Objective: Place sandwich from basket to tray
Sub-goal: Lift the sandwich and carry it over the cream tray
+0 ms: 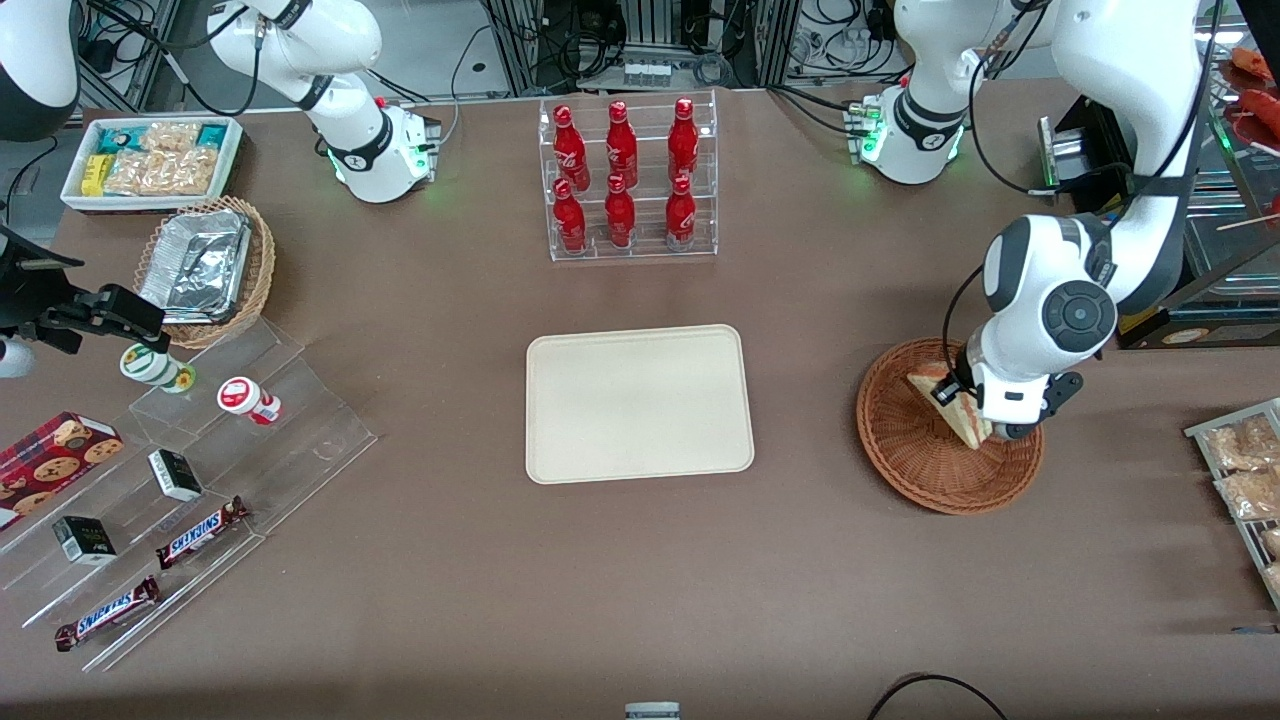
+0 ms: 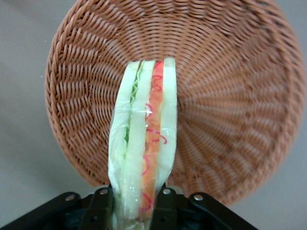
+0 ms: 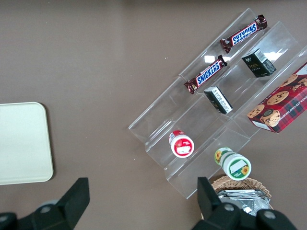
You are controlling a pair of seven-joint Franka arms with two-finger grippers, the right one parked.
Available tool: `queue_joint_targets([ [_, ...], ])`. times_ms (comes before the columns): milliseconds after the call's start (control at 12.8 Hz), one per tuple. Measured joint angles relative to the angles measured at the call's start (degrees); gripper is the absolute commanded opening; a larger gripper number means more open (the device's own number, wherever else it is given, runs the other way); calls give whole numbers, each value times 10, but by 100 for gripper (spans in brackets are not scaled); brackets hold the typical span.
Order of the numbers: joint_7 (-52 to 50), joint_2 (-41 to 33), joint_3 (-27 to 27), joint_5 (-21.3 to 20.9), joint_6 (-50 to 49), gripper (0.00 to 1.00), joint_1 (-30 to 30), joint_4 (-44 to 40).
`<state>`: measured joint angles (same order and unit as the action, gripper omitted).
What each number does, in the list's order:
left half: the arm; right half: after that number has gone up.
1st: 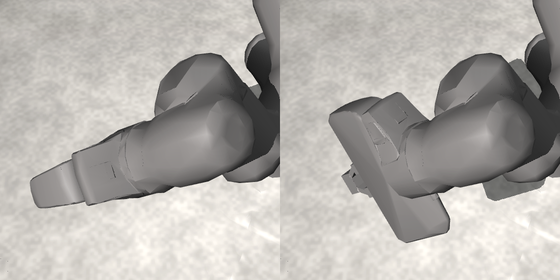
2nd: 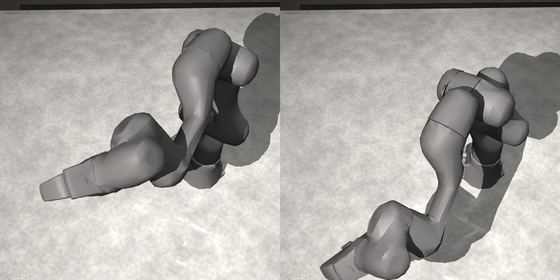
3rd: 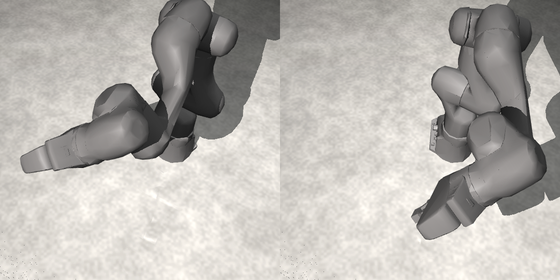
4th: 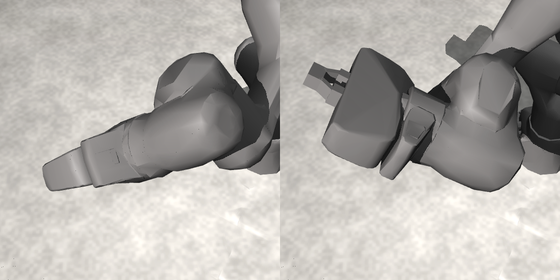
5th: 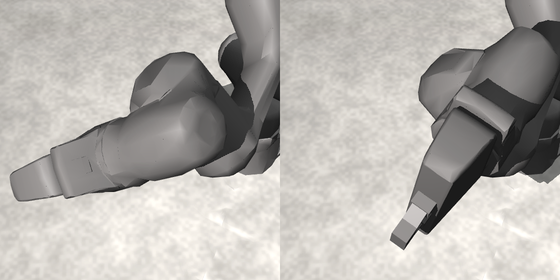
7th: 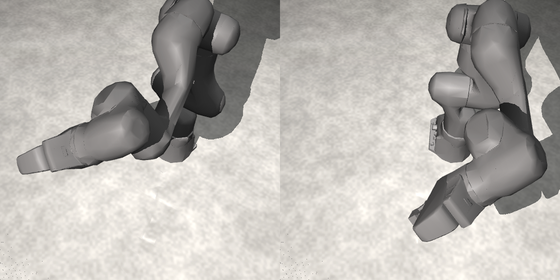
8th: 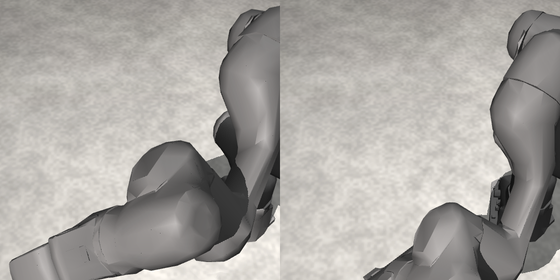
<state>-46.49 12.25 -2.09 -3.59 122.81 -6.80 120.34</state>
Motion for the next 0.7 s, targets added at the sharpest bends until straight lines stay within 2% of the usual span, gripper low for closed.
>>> queue_joint_targets([
  [234, 37, -8, -21, -1, -63, 0, -39, -39],
  [469, 55, -7, -36, 3, -80, 0, -88, -62],
  [703, 57, 12, -42, 36, -78, 0, -145, -80],
])
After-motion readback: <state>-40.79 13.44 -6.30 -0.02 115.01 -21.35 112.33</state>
